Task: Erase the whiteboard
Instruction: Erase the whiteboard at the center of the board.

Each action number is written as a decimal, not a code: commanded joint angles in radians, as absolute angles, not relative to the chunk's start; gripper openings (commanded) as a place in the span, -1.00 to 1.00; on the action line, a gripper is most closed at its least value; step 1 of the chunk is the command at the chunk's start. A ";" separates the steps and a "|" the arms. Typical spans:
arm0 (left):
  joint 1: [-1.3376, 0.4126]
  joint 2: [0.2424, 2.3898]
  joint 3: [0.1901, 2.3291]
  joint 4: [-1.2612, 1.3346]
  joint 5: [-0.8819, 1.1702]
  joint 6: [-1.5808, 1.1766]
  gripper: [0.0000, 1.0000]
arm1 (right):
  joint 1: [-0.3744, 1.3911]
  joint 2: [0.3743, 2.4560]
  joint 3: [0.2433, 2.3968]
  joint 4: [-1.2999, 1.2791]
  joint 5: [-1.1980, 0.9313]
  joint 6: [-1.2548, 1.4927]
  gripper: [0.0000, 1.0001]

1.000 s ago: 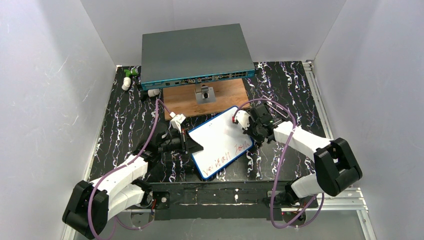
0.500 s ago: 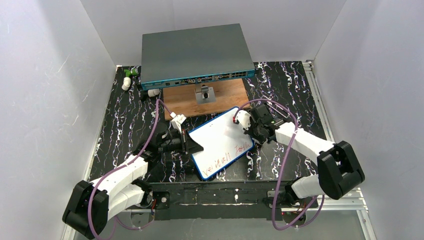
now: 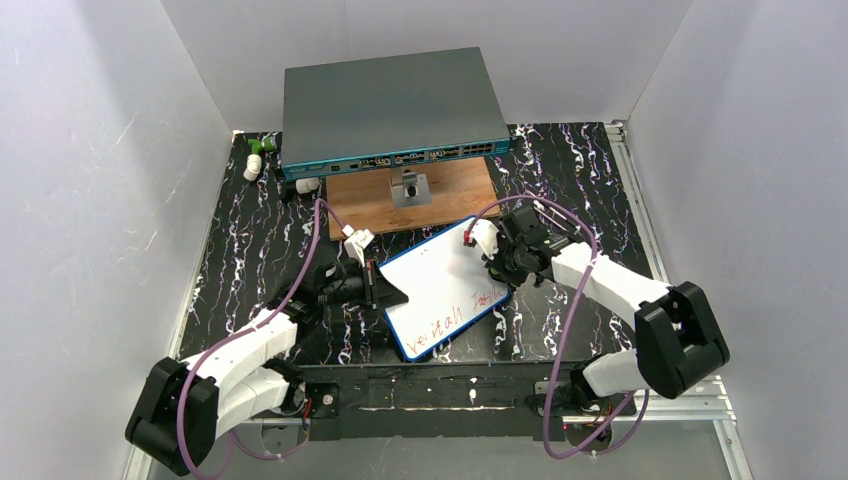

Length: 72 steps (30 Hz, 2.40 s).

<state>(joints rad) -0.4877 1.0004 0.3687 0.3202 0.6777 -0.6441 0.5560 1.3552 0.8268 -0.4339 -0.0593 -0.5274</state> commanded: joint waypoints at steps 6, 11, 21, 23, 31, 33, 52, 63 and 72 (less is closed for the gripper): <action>-0.494 0.973 0.394 0.341 0.703 -0.620 -1.00 | 0.563 1.472 0.902 -0.549 -0.014 -0.553 -0.97; -0.494 0.985 0.390 0.364 0.693 -0.628 -1.00 | 0.565 1.486 0.915 -0.585 -0.089 -0.558 -0.97; -0.494 1.025 0.377 0.429 0.706 -0.661 -1.00 | 0.565 1.467 0.965 -0.559 -0.268 -0.458 -0.97; -0.494 1.027 0.381 0.425 0.708 -0.663 -1.00 | 0.565 1.467 0.978 -0.534 -0.267 -0.436 -0.97; -0.495 1.043 0.385 0.430 0.701 -0.670 -1.00 | 0.563 1.452 1.035 -0.406 -0.105 -0.419 -0.97; -0.494 1.043 0.383 0.437 0.700 -0.675 -1.00 | 0.560 1.471 1.038 -0.383 -0.052 -0.418 -0.97; -0.494 1.145 0.363 0.566 0.553 -0.703 -1.00 | 0.906 1.432 0.989 -0.437 -0.308 -0.566 -0.97; -0.494 1.177 0.342 0.592 0.538 -0.706 -1.00 | 1.156 1.466 0.936 -0.402 -0.083 -0.644 -0.97; -0.494 1.184 0.333 0.607 0.553 -0.717 -1.00 | 1.286 1.508 0.945 -0.316 0.150 -0.658 -0.97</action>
